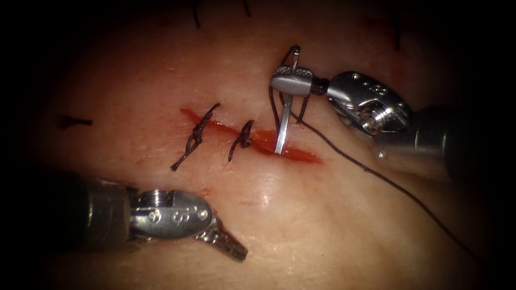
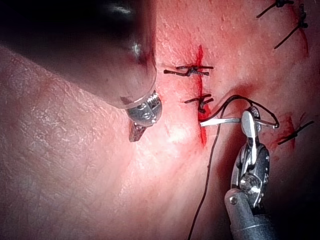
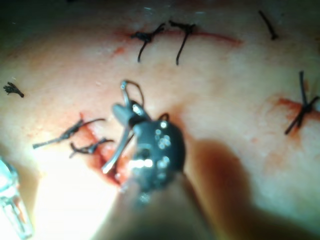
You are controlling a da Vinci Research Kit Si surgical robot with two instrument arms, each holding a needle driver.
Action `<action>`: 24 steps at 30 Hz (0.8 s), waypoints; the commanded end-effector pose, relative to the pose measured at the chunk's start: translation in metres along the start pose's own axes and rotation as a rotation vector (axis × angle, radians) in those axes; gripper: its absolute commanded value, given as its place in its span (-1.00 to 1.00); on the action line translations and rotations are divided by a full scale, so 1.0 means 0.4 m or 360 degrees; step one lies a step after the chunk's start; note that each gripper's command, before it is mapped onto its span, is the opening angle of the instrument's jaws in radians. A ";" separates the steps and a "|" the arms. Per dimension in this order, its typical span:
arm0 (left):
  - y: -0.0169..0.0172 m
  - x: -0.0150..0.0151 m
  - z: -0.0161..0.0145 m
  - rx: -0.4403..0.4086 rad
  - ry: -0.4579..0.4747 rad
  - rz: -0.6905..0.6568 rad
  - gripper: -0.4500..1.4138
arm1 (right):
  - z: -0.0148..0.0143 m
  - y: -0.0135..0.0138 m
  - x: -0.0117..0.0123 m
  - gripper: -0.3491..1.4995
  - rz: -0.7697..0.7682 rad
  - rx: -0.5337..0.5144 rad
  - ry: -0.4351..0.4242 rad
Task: Wound Closure
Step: Push the needle through the skin of the bottom side of the tissue using the right gripper
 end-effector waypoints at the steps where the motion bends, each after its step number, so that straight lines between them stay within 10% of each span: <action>1: -0.0011 -0.0022 0.0030 -0.0004 0.0001 -0.0012 -0.77 | 0.0020 0.0007 -0.0010 -1.00 -0.0001 0.0004 0.0001; 24: -0.0129 -0.0065 0.0040 0.0016 0.0055 -0.0052 -0.75 | 0.0018 0.0022 -0.0018 -1.00 -0.0081 0.0109 -0.0019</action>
